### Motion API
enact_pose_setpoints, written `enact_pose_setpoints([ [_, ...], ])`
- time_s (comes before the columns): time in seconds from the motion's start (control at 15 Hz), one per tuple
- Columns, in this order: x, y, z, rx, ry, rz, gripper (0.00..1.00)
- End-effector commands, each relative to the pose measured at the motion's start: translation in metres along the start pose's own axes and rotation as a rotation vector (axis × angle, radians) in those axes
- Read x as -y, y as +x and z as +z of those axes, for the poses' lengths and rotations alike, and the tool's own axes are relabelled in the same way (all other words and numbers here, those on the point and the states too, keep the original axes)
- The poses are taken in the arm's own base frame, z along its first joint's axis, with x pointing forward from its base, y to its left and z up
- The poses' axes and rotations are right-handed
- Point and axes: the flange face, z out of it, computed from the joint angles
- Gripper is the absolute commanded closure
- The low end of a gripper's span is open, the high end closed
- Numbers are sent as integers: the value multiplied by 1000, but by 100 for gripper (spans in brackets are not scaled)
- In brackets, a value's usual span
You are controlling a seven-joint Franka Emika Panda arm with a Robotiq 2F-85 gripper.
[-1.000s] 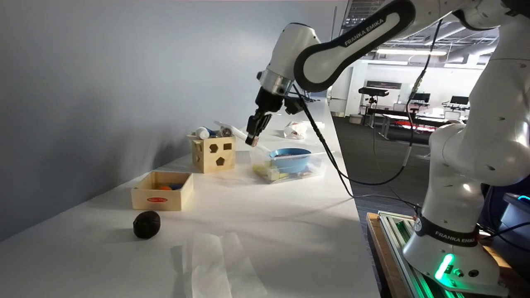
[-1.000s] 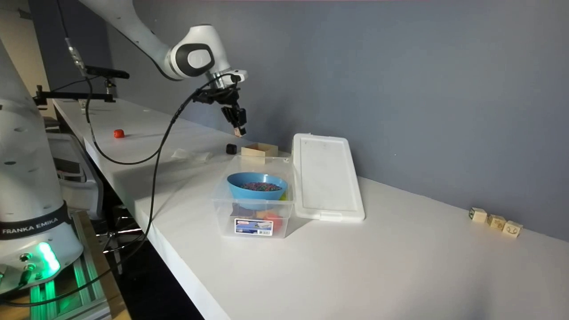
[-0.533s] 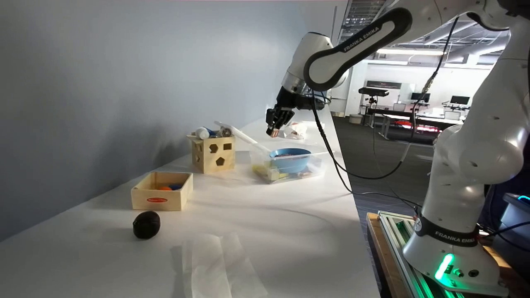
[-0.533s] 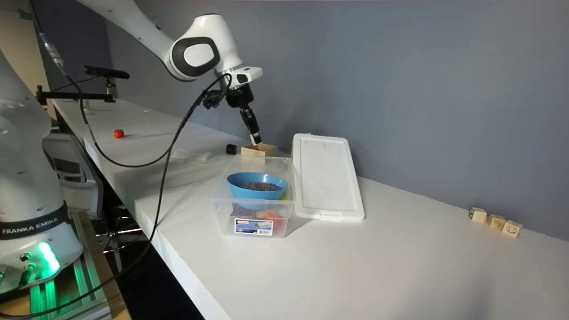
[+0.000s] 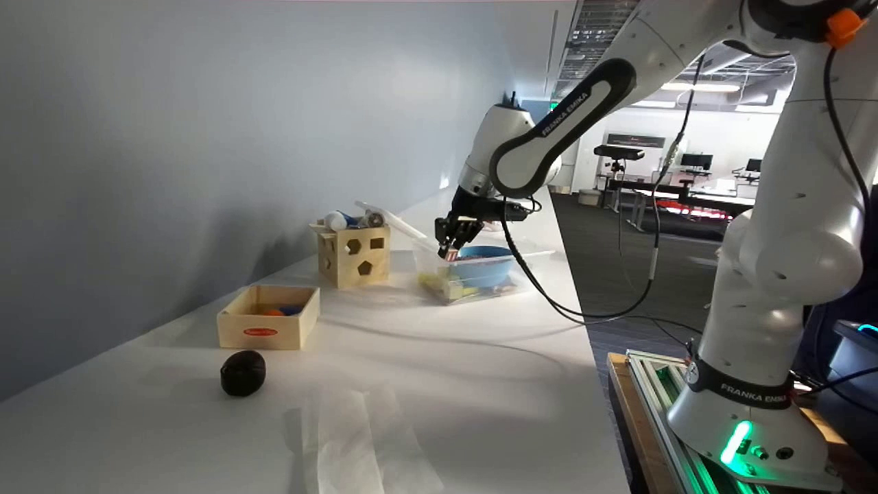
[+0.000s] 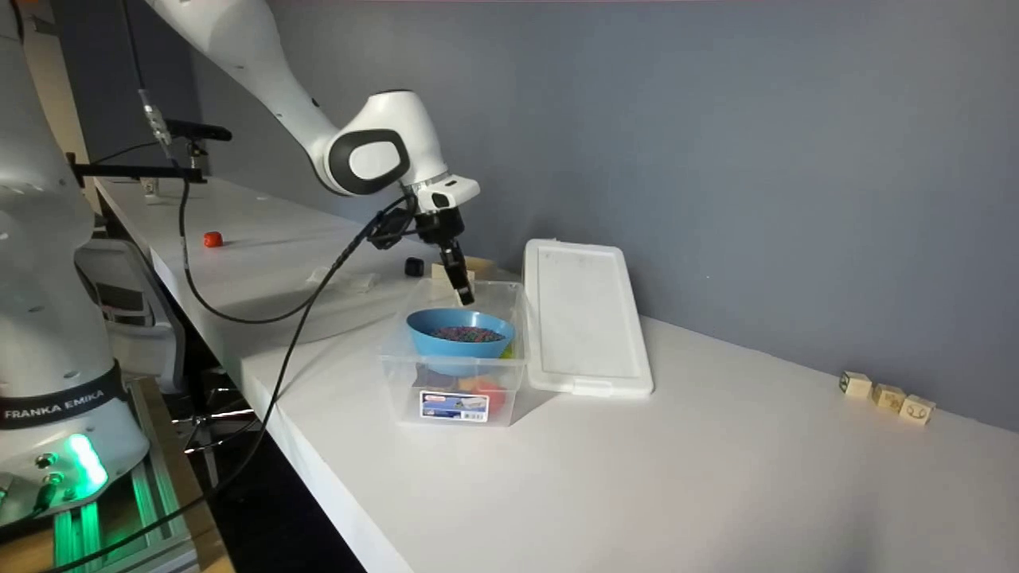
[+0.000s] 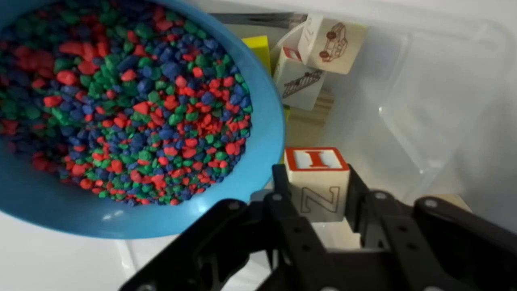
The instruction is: Put the cubes in the bowl
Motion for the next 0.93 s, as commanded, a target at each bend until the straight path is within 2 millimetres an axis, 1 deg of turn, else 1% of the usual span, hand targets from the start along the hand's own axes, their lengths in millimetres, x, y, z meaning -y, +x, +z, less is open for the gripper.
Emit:
enact_pose_setpoints([
  [0.0,10,-1,19,9,-16,10,41],
  [0.07,12,-1,23,4,-11,10,39],
  [0.13,12,0,16,-3,-11,15,34],
  [0.27,14,0,0,-26,1,26,19],
  [0.4,13,-5,-21,-40,10,36,5],
  [0.47,10,-9,-28,-23,-11,47,1],
  [0.53,8,-12,-36,-18,-28,52,0],
  [0.67,5,-26,-59,1,-67,51,0],
  [0.8,3,-40,-85,-13,-60,53,0],
  [0.87,3,-47,-97,-16,-46,25,0],
])
